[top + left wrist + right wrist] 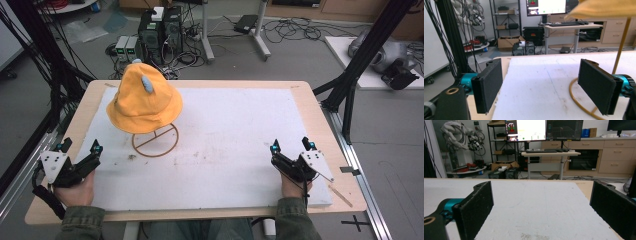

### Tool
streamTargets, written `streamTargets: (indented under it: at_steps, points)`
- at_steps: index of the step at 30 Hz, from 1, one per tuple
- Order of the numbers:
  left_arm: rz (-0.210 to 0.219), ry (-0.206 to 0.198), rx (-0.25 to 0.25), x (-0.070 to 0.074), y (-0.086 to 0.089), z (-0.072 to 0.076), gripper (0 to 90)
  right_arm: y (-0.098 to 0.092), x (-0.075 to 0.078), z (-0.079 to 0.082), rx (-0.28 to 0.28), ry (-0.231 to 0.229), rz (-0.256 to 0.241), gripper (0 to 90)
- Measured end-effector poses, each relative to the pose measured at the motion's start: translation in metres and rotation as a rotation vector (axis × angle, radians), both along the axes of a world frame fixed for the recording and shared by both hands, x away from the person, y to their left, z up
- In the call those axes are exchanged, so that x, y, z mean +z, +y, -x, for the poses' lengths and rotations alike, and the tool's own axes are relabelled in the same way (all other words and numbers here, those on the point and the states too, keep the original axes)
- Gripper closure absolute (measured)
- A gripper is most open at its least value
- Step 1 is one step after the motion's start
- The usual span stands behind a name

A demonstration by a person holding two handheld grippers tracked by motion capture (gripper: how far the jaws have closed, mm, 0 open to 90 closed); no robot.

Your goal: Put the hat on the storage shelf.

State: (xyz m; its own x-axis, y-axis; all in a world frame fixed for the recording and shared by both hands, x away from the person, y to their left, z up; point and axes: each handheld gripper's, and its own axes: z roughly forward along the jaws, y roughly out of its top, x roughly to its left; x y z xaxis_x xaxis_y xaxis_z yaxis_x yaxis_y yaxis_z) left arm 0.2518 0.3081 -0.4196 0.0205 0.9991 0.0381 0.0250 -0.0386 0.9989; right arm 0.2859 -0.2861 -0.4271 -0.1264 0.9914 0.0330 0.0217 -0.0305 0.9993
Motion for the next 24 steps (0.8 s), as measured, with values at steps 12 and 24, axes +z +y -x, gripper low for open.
streamTargets:
  at_steps: [12,24]
  points:
    - [0.01,0.013,0.015,-0.007,0.008,-0.003,20.4,0.0,-0.003,-0.002,0.004,0.011,-0.007,4.6]
    - [0.013,0.024,0.012,-0.011,0.008,-0.006,21.4,0.001,-0.003,0.0,0.005,0.015,-0.011,4.6]
